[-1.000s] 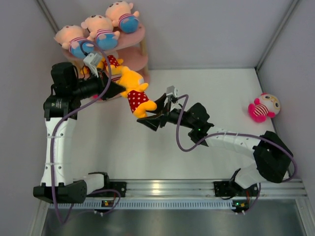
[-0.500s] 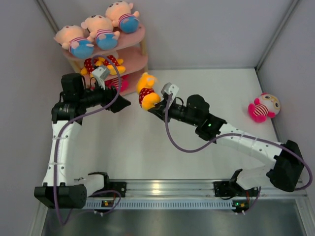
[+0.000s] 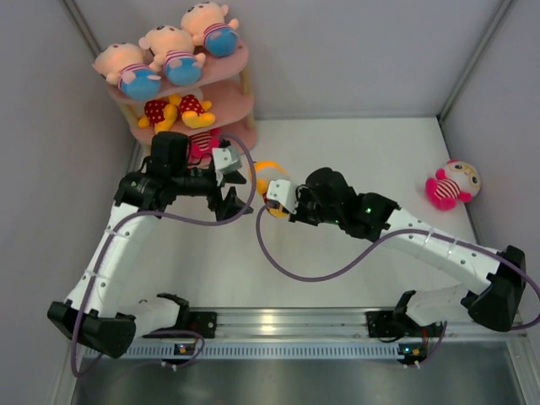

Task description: Place and organize the stuffed toys onto the shelf

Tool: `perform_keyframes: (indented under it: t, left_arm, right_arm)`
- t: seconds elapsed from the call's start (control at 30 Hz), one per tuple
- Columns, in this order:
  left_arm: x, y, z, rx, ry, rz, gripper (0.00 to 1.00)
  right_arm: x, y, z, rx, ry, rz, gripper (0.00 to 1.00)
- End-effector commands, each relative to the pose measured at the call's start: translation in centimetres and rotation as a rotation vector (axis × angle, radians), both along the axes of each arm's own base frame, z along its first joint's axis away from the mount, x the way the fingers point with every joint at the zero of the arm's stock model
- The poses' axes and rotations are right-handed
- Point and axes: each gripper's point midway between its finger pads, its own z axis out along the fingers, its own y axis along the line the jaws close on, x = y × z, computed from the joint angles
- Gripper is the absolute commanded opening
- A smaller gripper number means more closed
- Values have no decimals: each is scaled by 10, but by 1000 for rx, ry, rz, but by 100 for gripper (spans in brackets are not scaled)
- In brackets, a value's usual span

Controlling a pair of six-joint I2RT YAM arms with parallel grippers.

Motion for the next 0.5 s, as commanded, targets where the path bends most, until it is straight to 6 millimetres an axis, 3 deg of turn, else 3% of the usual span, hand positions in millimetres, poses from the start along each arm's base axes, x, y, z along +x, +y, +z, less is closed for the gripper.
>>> perform_keyframes:
  t: [0.0,0.13,0.2,0.47]
  left_arm:
    - [-27,-18,-9,24,-87,-208,86]
    - [-42,-32,-13,63,-186,-305,86]
    - [-45,-42,-12,76,-185,-319,91]
    - [-22,-61,0,62,-221,-209,90]
  right_arm:
    - [-15,9,29,-6,-72,160,0]
    - [-24,22,43,65,-67,211,0]
    - [-24,28,49,101,-72,216,0]
    - [-25,46,63,174,-66,222,0]
